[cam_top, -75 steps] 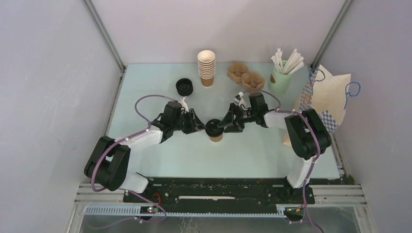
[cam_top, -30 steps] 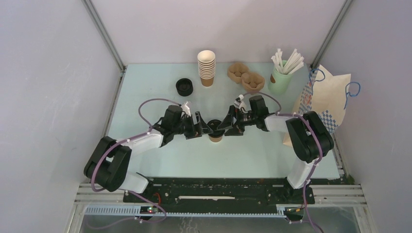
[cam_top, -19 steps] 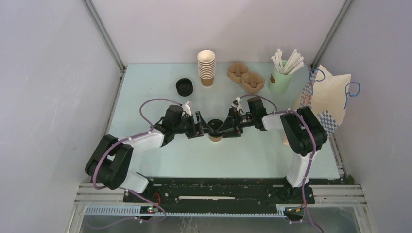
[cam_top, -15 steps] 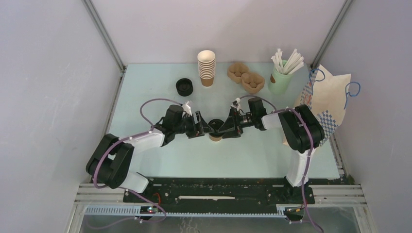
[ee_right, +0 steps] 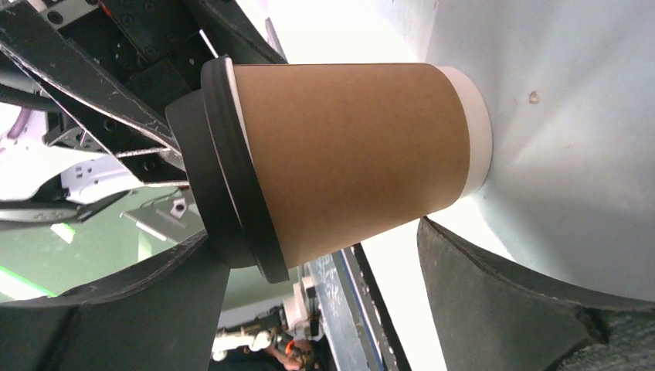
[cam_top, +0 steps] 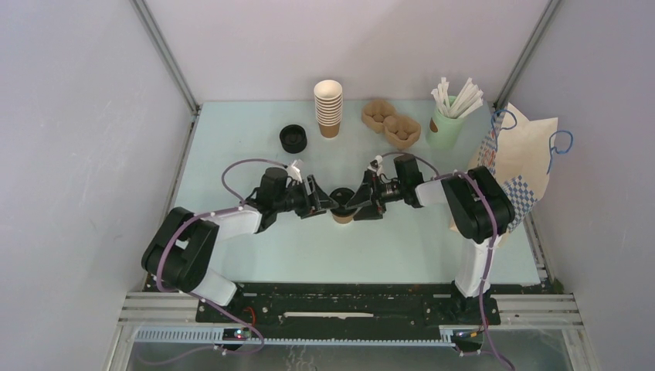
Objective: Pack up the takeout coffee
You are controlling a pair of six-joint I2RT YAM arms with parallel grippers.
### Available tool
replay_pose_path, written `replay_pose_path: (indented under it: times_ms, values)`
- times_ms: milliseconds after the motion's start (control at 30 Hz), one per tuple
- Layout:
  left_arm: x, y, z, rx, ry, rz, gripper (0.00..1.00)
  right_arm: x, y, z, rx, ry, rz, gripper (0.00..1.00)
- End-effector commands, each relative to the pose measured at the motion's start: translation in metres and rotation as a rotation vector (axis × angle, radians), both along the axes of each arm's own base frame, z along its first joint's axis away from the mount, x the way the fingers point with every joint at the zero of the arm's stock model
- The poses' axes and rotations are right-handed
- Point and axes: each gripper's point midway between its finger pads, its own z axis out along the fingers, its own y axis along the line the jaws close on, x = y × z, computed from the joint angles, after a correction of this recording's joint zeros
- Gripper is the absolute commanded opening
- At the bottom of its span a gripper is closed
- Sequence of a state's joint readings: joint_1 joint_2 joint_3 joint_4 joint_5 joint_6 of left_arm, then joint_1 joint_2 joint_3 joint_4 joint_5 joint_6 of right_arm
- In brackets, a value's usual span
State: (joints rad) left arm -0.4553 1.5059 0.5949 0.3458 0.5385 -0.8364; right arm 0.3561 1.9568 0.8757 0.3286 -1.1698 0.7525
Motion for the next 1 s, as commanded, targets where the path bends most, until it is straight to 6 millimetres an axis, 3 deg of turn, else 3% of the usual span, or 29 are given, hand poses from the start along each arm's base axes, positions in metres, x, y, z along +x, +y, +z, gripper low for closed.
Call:
replay_pose_path:
  times_ms: [0,67,333,467,633,767,967]
  values:
    - [-0.011,0.042,-0.063,0.262,0.124,0.084,0.69,0.029,0.003,0.008,-0.080,-0.117,-0.101,0.97]
    - [-0.011,0.042,-0.064,0.267,0.126,0.085,0.69,0.040,0.006,0.015,-0.075,-0.125,-0.093,0.99]
    - [-0.007,0.039,-0.061,0.263,0.128,0.086,0.69,0.062,0.014,0.013,-0.066,-0.108,-0.098,1.00]
    - [-0.006,0.039,-0.062,0.268,0.134,0.081,0.68,0.067,0.016,0.003,-0.116,-0.103,-0.092,0.99]
    - [-0.004,0.039,-0.063,0.275,0.137,0.088,0.68,0.076,0.011,-0.020,-0.170,-0.061,-0.128,0.91]
    - [-0.008,0.044,-0.072,0.297,0.152,0.098,0.68,0.065,-0.004,-0.067,-0.318,0.028,-0.142,0.88]
    - [-0.019,0.052,-0.092,0.325,0.193,0.106,0.67,0.056,-0.021,-0.076,-0.474,0.041,-0.214,0.81]
